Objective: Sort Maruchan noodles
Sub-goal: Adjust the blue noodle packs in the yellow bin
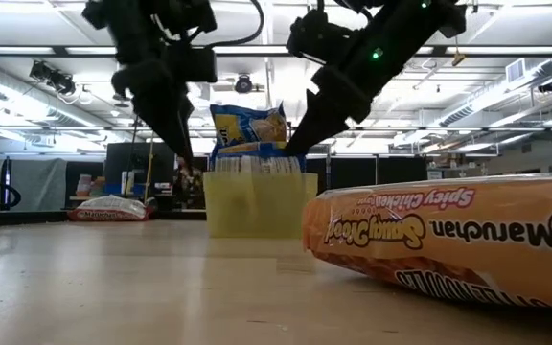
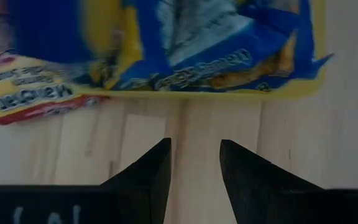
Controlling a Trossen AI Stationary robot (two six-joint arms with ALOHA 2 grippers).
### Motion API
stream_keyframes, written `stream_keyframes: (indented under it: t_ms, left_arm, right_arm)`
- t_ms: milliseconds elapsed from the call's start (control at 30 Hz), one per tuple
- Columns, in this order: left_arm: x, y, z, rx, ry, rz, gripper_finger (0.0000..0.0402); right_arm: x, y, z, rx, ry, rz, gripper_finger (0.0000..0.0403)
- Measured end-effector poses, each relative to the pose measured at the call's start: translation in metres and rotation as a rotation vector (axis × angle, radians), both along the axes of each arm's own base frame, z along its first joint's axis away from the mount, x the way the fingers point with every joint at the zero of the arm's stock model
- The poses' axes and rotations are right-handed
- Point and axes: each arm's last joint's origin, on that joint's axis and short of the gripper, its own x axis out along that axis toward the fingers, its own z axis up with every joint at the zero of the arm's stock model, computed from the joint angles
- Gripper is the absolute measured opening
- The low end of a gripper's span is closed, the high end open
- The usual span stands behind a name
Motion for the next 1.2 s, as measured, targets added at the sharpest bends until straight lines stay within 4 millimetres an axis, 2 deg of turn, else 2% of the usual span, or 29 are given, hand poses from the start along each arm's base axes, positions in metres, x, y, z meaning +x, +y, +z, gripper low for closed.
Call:
stream_keyframes:
  t_ms: [267,433,533,667,867,967,1033,1100,1200]
  left_arm:
    - [-0.008,-0.017,-0.041,-0.016,-0.104,0.03,0.0141]
    - [-0.008,-0.02,-0.044,0.037,-0.136,0.025,0.0141]
    - [-0.012,-0.012,-0.044,0.127,-0.099,0.059,0.0141]
    - [-0.028,0.014,-0.027,0.226,-0.068,0.154,0.0141]
    - [-0.047,0.082,0.002,0.236,-0.229,0.27,0.0141]
    - [-0.049,0.113,-0.001,0.241,-0.282,0.306,0.0141]
    - [-0.048,0.129,-0.01,0.251,-0.273,0.331,0.0141]
    - [-0.042,0.139,-0.019,0.223,-0.304,0.318,0.0141]
    - [-0.026,0.144,-0.029,0.18,-0.339,0.264,0.0141]
  right_arm:
    - [0.002,-0.025,0.002,-0.083,0.021,-0.073,0.0006]
    - [0.006,-0.032,0.017,-0.108,-0.015,-0.084,0.0011]
    - [0.007,-0.036,0.018,-0.112,-0.01,-0.079,0.0009]
    - [0.006,-0.038,0.017,-0.113,0.006,-0.079,0.0007]
    - [0.007,-0.034,0.016,-0.068,0.011,-0.029,0.0009]
    - [0.007,-0.031,0.016,-0.055,0.013,-0.009,0.0008]
    - [0.006,-0.03,0.016,-0.044,0.017,0.005,0.0008]
    - [0.006,-0.029,0.016,-0.04,0.018,0.009,0.0008]
    - [0.006,-0.029,0.015,-0.039,0.019,0.01,0.0008]
